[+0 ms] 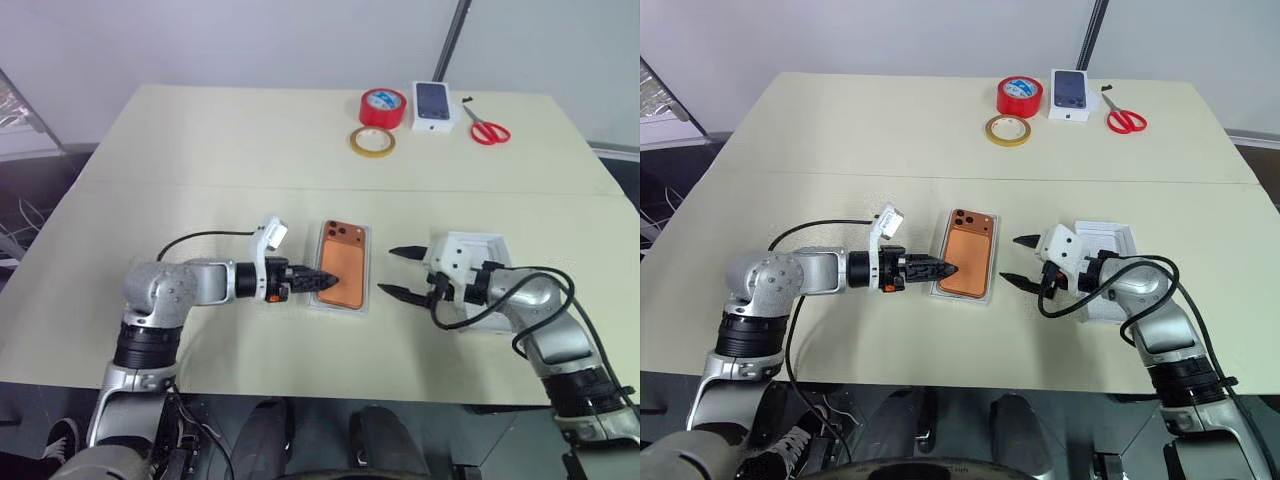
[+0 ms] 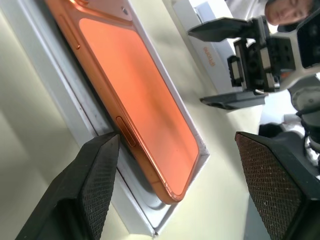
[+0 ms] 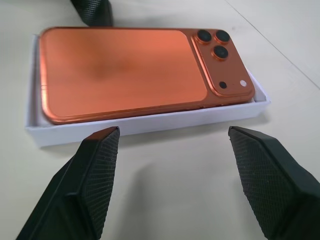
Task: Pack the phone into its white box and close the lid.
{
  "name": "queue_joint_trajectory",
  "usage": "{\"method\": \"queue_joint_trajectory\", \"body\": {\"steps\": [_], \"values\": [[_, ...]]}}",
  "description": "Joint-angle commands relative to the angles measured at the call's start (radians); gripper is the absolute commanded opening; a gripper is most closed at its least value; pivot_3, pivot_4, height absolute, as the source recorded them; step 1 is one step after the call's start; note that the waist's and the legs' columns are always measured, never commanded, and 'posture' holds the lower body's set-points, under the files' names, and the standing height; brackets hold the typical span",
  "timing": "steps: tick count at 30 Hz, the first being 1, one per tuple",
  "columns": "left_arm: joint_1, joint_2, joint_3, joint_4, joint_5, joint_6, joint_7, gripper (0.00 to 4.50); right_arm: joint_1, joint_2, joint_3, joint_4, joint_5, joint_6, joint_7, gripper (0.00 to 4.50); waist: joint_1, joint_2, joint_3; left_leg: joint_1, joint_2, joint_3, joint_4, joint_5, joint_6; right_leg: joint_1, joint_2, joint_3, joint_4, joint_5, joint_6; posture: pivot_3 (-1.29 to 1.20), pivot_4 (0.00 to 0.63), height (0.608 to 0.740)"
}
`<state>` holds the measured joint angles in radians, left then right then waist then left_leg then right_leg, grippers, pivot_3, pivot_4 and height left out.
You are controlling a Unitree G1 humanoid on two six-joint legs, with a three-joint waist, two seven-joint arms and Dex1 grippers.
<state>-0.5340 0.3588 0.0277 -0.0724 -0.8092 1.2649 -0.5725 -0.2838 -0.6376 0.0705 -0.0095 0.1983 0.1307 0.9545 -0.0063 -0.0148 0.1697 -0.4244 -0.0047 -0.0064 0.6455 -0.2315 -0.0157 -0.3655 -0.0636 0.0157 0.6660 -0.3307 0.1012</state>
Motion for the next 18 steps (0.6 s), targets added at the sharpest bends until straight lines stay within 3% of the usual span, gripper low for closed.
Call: {"method": "queue_joint_trajectory", "body": {"steps": [1, 5, 6, 10, 15, 18], "values": [[-0.038, -0.01, 0.06, 0.03, 0.026, -0.066, 0.035, 2.55, -0.042, 0.006, -0.011, 0.028, -0.035, -0.025, -0.044, 2.31, 0.0, 0.0, 0.0, 0.0, 0.0, 0.0, 0.0, 0.0, 0.0, 0.0, 0.0, 0.0, 0.0, 0.0, 0.0, 0.0, 0.15, 0.74], [-0.059, -0.018, 0.104, 0.053, 0.0, -0.052, 0.046, 0.56, -0.054, 0.012, 0.001, 0.052, -0.056, -0.053, -0.052, 0.22, -0.003, 0.0, 0.0, -0.001, 0.0, 0.0, 0.0, 0.0, 0.0, -0.001, 0.0, 0.0, 0.0, 0.0, 0.0, 0.0, 0.15, 0.74], [-0.061, -0.014, 0.107, 0.055, 0.001, -0.047, 0.049, 0.03, -0.057, 0.016, 0.002, 0.056, -0.06, -0.052, -0.056, 0.0, -0.003, 0.0, 0.0, -0.001, 0.0, 0.0, 0.0, 0.0, 0.0, -0.001, 0.0, 0.0, 0.0, 0.0, 0.0, 0.0, 0.15, 0.74], [-0.051, 0.01, 0.08, 0.073, 0.067, -0.126, 0.04, 0.03, -0.07, 0.018, 0.014, 0.084, -0.104, -0.081, -0.074, 0.0, -0.005, 0.0, 0.0, -0.001, 0.0, 0.0, 0.0, 0.0, 0.0, -0.001, 0.0, 0.0, 0.0, 0.0, 0.0, 0.0, 0.15, 0.74], [-0.018, 0.1, -0.142, 0.063, 0.268, -0.285, -0.021, 0.03, -0.072, 0.018, 0.064, 0.112, -0.184, -0.135, -0.093, 0.0, -0.005, 0.0, 0.0, -0.001, 0.0, 0.0, 0.0, 0.0, 0.0, -0.001, 0.001, 0.0, 0.0, 0.0, 0.0, 0.0, 0.15, 0.74], [-0.012, 0.121, -0.216, 0.072, 0.313, -0.317, -0.07, 0.03, -0.073, 0.032, 0.086, 0.114, -0.202, -0.138, -0.097, 0.0, -0.002, 0.0, 0.0, -0.001, 0.0, 0.001, 0.0, 0.0, 0.0, -0.001, 0.001, 0.0, 0.0, 0.0, 0.0, 0.0, 0.15, 0.74]]}}
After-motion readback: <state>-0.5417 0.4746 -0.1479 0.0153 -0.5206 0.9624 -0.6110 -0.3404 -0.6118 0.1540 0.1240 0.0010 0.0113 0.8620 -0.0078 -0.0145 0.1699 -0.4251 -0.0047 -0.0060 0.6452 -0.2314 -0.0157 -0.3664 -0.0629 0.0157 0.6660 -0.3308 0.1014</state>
